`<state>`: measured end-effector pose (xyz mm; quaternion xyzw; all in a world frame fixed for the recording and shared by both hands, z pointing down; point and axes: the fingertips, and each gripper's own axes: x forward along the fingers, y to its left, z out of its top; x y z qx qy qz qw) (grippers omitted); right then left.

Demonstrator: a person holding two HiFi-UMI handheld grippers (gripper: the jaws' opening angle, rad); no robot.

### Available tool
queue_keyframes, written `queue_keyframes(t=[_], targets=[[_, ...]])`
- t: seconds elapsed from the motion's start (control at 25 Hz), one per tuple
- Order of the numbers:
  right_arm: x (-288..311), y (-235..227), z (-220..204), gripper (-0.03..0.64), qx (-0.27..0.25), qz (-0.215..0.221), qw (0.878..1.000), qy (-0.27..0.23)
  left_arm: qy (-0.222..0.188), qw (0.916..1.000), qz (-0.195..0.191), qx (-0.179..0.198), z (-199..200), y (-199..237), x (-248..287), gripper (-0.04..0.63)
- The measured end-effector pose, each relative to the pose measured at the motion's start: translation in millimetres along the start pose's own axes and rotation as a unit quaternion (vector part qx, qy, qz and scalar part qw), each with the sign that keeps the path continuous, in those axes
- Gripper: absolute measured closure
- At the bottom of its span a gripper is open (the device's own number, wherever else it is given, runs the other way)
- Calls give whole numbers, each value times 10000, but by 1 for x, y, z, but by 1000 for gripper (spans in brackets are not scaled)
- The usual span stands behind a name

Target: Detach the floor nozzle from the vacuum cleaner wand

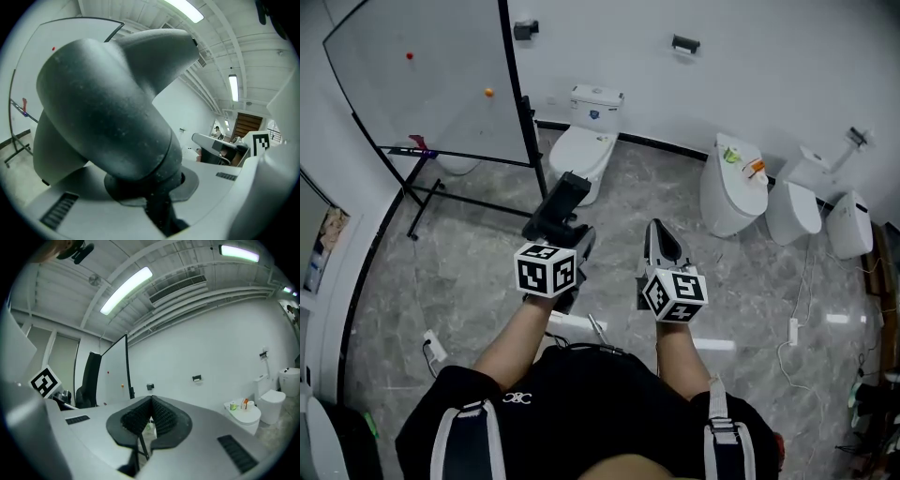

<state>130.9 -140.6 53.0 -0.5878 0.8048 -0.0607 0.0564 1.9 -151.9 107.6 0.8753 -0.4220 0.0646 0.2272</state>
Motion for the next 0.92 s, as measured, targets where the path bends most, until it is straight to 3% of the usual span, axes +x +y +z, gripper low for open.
queue_keyframes(t=[0.2,0.36,0.72,0.92], targets=[[-3,1,5,600,182,53,9998,-14,12,10000,62,-49,2,1,-2,529],[-2,1,1,600,145,25,9999,35,12,9990,135,418,6,-4,-6,529],[-3,-2,4,600,2,-27,10000,-1,-20,9980,-185,601,11,-23,-6,529],[-1,-5,4,601,383,94,9992,6,-27,9975,-199,684,13,-24,-4,529]])
